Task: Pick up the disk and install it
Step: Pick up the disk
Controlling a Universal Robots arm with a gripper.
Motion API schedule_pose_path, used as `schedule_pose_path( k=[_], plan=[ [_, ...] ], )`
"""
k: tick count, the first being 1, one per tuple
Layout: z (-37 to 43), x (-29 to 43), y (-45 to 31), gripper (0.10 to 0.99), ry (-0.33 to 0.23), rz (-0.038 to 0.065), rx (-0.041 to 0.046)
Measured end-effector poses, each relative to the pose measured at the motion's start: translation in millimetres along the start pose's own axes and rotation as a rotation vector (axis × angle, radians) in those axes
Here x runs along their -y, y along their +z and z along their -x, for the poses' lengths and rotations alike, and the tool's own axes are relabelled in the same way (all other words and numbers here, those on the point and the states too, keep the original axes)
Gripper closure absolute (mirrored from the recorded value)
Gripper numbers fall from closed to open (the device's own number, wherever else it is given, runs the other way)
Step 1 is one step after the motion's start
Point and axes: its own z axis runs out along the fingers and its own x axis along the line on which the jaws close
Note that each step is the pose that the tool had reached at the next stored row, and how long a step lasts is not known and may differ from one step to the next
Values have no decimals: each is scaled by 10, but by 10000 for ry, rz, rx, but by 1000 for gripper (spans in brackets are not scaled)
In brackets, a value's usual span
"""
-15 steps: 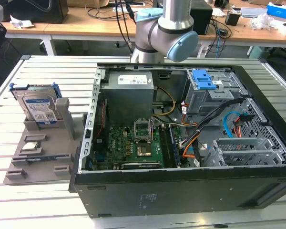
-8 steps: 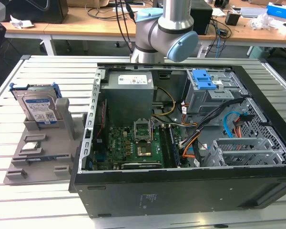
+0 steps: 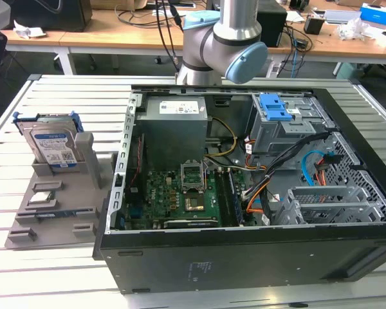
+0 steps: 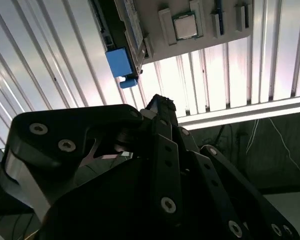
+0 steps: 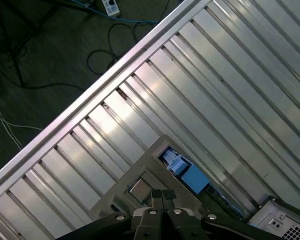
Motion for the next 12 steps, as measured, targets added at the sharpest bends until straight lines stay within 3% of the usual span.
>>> schedule_pose_path(
  k=[12],
  plan=[
    [0,0,0,980,-929,21,-42]
  ],
)
